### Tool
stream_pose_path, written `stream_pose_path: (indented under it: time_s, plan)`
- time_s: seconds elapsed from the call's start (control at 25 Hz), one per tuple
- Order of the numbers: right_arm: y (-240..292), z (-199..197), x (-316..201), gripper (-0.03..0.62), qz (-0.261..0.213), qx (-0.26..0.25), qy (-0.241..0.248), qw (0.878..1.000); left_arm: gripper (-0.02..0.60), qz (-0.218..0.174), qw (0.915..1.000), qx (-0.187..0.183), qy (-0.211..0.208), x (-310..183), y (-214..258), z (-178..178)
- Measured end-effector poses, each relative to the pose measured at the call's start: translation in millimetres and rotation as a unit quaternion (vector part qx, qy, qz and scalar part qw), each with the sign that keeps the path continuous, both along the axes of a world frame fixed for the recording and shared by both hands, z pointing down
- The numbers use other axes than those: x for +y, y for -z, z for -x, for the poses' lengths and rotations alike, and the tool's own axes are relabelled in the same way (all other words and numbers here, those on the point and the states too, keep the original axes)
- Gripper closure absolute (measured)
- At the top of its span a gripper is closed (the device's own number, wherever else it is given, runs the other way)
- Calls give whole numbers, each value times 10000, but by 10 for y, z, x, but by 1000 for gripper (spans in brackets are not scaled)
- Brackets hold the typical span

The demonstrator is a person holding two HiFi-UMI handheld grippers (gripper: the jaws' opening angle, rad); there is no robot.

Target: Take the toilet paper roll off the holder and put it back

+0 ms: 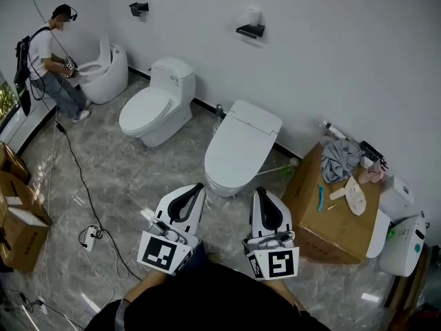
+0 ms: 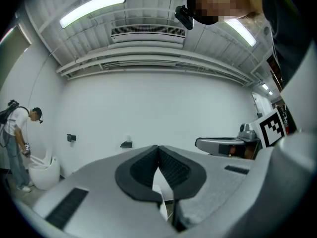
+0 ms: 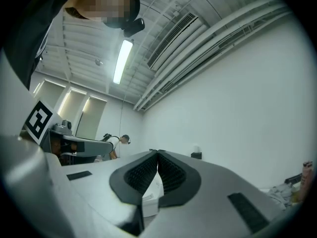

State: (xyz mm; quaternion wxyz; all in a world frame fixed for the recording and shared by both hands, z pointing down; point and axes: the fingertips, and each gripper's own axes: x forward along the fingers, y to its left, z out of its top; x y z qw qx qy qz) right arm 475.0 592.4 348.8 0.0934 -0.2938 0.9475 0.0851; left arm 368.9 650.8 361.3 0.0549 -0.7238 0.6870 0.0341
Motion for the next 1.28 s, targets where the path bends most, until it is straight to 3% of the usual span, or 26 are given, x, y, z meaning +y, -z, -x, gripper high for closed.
stream_pose_path:
  time_s: [0.52,0.64,0.84,0.96,1.12,1.28]
  plan:
    - [-81,406,-503,571,113,3,44,9999,575,160,9998,42,54,-475,-68,419]
    - [-103,625,-670,571,132,31,72,9999,575,277,9995,104,94,-641,-105,628]
    - [-71,1068,-1008,571,139,61,78,9999,575,136,9998,89,84,-972,-39,1053]
    - [-7,1350,-1240,571,111,49,14,9999,575,369,9992,138,79,-1188,-31,1334]
    - [53,1756,-1496,571,96,18,-59,9999,575,261,9996,81,10,-1443,53,1726]
    - [71,2139,-1711,571,72,-11,-103,9999,575,390,9992,108,-23,-1672,19,2115]
